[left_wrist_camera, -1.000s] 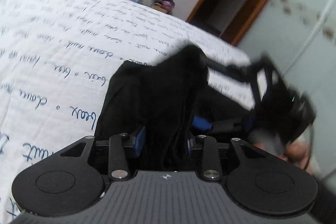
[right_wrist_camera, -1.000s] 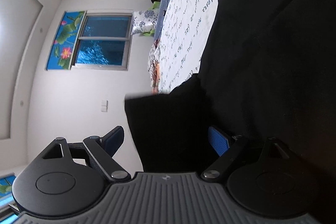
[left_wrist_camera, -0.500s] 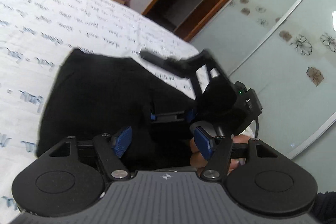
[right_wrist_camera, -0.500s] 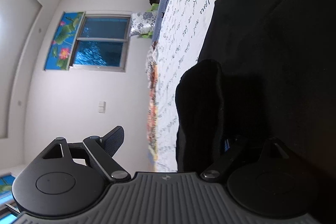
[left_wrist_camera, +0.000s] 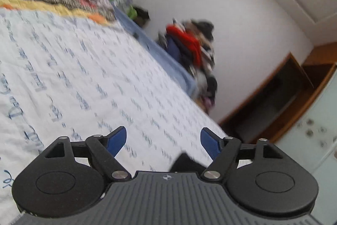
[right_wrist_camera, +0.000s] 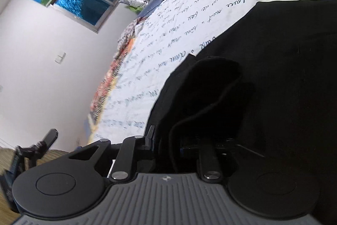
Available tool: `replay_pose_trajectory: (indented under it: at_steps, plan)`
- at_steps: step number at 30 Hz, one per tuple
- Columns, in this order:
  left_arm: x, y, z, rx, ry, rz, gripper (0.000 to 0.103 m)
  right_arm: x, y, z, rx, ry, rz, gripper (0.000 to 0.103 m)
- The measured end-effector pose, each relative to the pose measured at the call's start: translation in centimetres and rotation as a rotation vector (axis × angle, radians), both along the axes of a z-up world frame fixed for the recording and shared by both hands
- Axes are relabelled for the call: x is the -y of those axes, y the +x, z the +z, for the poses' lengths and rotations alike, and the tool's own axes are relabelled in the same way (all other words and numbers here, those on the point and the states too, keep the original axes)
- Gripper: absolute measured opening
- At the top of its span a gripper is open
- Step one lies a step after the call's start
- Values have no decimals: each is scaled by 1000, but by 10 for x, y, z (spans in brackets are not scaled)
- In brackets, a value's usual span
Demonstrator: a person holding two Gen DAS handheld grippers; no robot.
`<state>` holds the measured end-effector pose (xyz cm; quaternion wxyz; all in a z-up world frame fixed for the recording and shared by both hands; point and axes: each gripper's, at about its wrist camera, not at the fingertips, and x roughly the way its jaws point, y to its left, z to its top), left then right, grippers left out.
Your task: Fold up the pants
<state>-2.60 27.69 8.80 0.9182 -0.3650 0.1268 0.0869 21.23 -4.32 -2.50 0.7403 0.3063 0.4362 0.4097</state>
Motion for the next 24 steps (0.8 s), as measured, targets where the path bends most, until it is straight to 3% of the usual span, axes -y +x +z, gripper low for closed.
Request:
replay_pose_trajectory:
  at_steps: [3, 7, 12, 15, 19, 22, 24]
  plan:
    - [14, 12, 11, 39, 40, -12, 89, 19, 8, 16, 1, 51, 7, 16]
    - [46, 25, 12, 53, 152, -137, 89, 63, 14, 48, 41, 69, 35, 16]
    - [124, 41, 16, 72, 404, -336, 89, 151, 15, 76, 92, -6, -14, 16]
    - [169, 49, 12, 82, 547, -399, 89, 204, 13, 66, 59, -50, -95, 16]
    - [213, 66, -7, 41, 609, -515, 90, 251, 13, 14, -37, -104, -211, 16]
    - [230, 79, -25, -16, 647, -543, 90, 268, 8, 1, -68, -58, -250, 16]
    - [234, 86, -30, -35, 649, -558, 90, 265, -1, 9, -40, -44, -234, 16]
